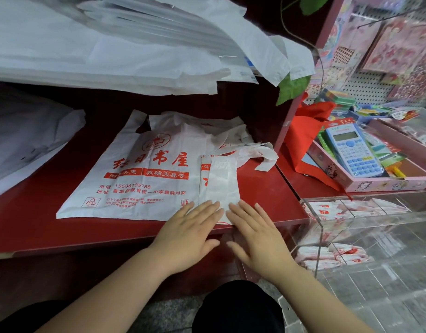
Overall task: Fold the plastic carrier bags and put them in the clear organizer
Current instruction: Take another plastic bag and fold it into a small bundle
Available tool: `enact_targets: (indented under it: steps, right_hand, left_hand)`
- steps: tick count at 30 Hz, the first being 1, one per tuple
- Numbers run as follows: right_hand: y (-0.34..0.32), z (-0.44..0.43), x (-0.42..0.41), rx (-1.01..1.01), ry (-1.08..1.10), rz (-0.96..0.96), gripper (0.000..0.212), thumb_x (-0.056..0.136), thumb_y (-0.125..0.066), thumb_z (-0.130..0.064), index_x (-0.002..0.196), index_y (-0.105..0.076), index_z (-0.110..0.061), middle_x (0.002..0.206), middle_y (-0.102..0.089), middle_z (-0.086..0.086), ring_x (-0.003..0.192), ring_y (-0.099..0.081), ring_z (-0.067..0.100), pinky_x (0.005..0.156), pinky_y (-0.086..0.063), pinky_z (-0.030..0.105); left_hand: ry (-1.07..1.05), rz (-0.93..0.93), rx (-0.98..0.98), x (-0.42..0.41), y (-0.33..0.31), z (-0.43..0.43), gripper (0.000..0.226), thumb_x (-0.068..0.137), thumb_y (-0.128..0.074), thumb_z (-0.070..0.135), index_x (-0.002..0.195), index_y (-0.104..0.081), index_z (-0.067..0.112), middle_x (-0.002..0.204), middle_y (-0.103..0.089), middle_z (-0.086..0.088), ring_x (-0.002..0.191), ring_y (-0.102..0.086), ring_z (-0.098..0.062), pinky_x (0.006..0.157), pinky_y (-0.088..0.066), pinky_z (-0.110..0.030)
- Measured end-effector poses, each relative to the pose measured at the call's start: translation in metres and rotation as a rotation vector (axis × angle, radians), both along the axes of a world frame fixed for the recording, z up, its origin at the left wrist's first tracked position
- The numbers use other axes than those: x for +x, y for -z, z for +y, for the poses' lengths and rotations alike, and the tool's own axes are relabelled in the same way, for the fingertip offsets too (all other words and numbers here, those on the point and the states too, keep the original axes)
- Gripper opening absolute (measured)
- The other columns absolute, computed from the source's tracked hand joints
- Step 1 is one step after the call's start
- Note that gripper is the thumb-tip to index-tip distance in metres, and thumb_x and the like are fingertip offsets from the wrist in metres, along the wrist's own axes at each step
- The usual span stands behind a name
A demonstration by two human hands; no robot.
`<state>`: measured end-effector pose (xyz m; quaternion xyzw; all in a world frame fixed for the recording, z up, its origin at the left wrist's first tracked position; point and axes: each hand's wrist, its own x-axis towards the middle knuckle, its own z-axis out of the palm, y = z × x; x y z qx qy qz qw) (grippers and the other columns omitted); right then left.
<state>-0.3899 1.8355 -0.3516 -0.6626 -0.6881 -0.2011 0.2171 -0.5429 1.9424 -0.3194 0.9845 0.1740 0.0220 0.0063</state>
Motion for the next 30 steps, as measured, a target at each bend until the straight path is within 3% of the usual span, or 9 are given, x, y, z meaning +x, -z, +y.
enact_targets:
  steps: [2, 4, 6, 10, 12, 19, 22, 25, 30]
  right_hand:
    - [0.005, 0.002, 0.004, 0.024, 0.046, -0.012, 0.046, 0.077, -0.045, -0.031, 0.119, -0.045, -0.013, 0.119, -0.063, 0.008, 0.119, -0.041, 0.017, 0.108, -0.02, 0.03]
    - [0.009, 0.005, 0.008, 0.089, 0.036, 0.044, 0.039, 0.077, -0.046, -0.026, 0.114, -0.047, -0.015, 0.112, -0.067, 0.008, 0.113, -0.045, 0.016, 0.103, -0.027, 0.031]
    - [0.009, 0.006, 0.009, 0.143, -0.005, 0.123, 0.033, 0.077, -0.049, -0.024, 0.11, -0.049, -0.017, 0.106, -0.069, 0.008, 0.109, -0.048, 0.015, 0.101, -0.029, 0.031]
    - [0.006, -0.003, 0.01, 0.215, -0.102, 0.245, 0.01, 0.088, -0.049, -0.02, 0.097, -0.053, -0.019, 0.092, -0.071, 0.007, 0.096, -0.056, 0.011, 0.1, -0.038, 0.031]
    - [0.003, -0.012, 0.005, 0.246, -0.14, 0.295, 0.019, 0.098, -0.037, -0.025, 0.095, -0.055, -0.018, 0.088, -0.071, 0.007, 0.092, -0.058, 0.01, 0.104, -0.036, 0.024]
    - [-0.003, -0.032, -0.017, 0.157, -0.192, 0.395, 0.014, 0.08, -0.052, -0.015, 0.094, -0.051, -0.018, 0.116, -0.054, -0.005, 0.111, -0.052, 0.01, 0.108, -0.029, 0.021]
    - [-0.005, -0.025, -0.01, 0.036, -0.153, 0.375, 0.028, 0.077, -0.052, -0.019, 0.105, -0.05, -0.02, 0.125, -0.056, -0.001, 0.119, -0.047, 0.011, 0.111, -0.022, 0.025]
    - [-0.006, -0.015, -0.01, 0.049, -0.109, 0.457, 0.024, 0.079, -0.05, -0.019, 0.102, -0.054, -0.022, 0.108, -0.067, 0.0, 0.108, -0.053, 0.01, 0.107, -0.023, 0.019]
    - [-0.011, -0.004, -0.025, 0.188, 0.111, 0.68, 0.032, 0.08, -0.047, -0.033, 0.076, -0.066, -0.008, 0.076, -0.068, 0.002, 0.074, -0.052, 0.011, 0.075, -0.031, 0.003]
  left_hand:
    - [-0.012, -0.05, -0.012, 0.0, 0.003, 0.002, 0.094, 0.063, 0.013, 0.056, 0.148, -0.006, 0.021, 0.143, 0.013, 0.012, 0.134, 0.009, 0.003, 0.104, 0.014, -0.023]
    - [-0.031, -0.064, -0.051, -0.001, -0.004, 0.0, 0.078, 0.075, -0.012, 0.053, 0.134, -0.048, 0.017, 0.144, -0.037, 0.001, 0.129, -0.04, -0.004, 0.105, -0.013, -0.03]
    - [0.005, -0.13, -0.053, -0.002, 0.001, 0.002, 0.06, 0.076, -0.029, 0.05, 0.113, -0.067, 0.02, 0.117, -0.065, 0.004, 0.107, -0.062, -0.009, 0.095, -0.035, -0.026]
    - [0.046, -0.361, -0.054, -0.011, 0.01, 0.002, 0.052, 0.076, -0.039, 0.046, 0.121, -0.049, 0.022, 0.118, -0.064, 0.001, 0.116, -0.048, -0.011, 0.103, -0.028, -0.028]
    - [0.059, -0.448, -0.04, -0.016, 0.013, 0.002, 0.05, 0.077, -0.044, 0.041, 0.122, -0.044, 0.02, 0.12, -0.063, -0.003, 0.118, -0.042, -0.013, 0.107, -0.019, -0.028]
    - [0.078, -0.657, -0.071, -0.024, 0.032, -0.009, 0.036, 0.065, -0.058, 0.007, 0.098, -0.071, 0.015, 0.102, -0.071, -0.004, 0.107, -0.049, -0.013, 0.101, -0.028, -0.027]
    - [0.042, -0.693, -0.112, -0.023, 0.03, -0.008, 0.034, 0.072, -0.046, 0.017, 0.089, -0.075, 0.011, 0.097, -0.072, -0.002, 0.104, -0.051, -0.011, 0.098, -0.031, -0.022]
    - [-0.04, -0.762, -0.231, -0.02, 0.025, -0.011, 0.033, 0.075, -0.048, 0.026, 0.087, -0.075, 0.011, 0.09, -0.073, 0.0, 0.099, -0.053, -0.01, 0.089, -0.034, -0.018]
    - [-0.395, -0.77, -0.549, -0.011, 0.012, -0.018, 0.072, 0.072, -0.034, 0.064, 0.075, -0.068, 0.001, 0.065, -0.064, -0.009, 0.067, -0.055, -0.017, 0.06, -0.046, -0.038]
